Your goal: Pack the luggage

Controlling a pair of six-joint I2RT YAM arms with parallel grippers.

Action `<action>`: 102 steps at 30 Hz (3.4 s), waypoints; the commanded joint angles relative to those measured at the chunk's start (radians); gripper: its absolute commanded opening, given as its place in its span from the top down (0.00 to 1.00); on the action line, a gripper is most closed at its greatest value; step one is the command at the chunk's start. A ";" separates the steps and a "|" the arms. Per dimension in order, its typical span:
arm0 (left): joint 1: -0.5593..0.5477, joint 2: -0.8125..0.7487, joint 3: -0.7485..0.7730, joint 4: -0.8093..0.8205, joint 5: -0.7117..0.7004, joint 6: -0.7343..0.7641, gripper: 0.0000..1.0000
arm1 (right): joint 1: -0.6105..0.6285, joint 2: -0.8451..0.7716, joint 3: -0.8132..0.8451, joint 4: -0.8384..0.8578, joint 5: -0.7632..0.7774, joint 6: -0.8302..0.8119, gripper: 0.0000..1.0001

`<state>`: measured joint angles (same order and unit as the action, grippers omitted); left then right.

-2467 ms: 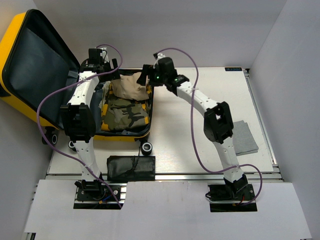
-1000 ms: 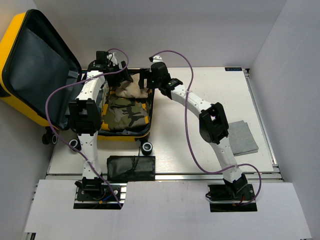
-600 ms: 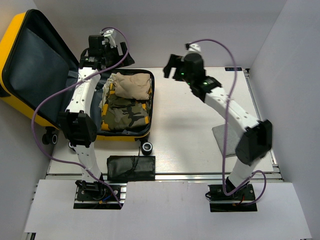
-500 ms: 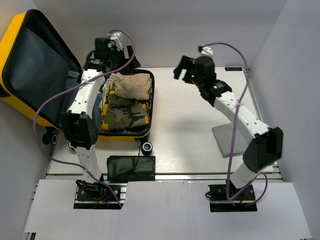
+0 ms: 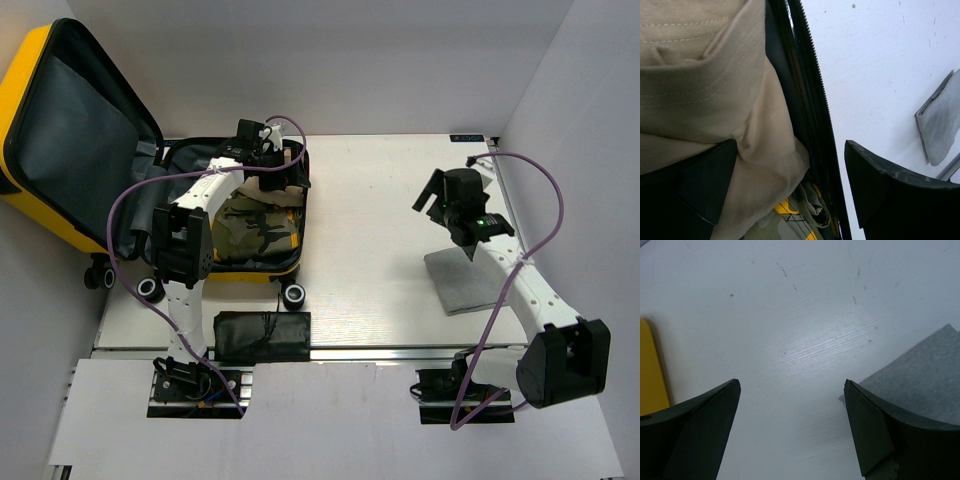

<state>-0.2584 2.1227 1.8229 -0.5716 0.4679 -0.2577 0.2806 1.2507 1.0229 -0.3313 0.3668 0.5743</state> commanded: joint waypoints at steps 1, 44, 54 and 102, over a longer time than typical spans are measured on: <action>0.002 0.025 0.036 -0.028 -0.009 0.043 0.02 | -0.023 -0.056 -0.027 -0.038 0.027 0.019 0.11; 0.011 0.085 0.406 -0.017 -0.255 0.084 0.02 | 0.147 0.368 -0.175 0.098 -0.345 -0.132 0.11; -0.074 -0.200 0.253 -0.023 -0.028 -0.003 0.02 | 0.172 0.051 -0.109 0.037 -0.208 -0.143 0.11; -0.490 0.331 0.214 -0.139 -0.166 -0.265 0.53 | -0.328 0.530 -0.052 0.117 -0.680 -0.590 0.14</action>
<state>-0.7479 2.4142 1.9945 -0.6502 0.3901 -0.5358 -0.0448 1.7245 0.9695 -0.1623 -0.2260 -0.0563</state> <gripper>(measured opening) 0.494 0.863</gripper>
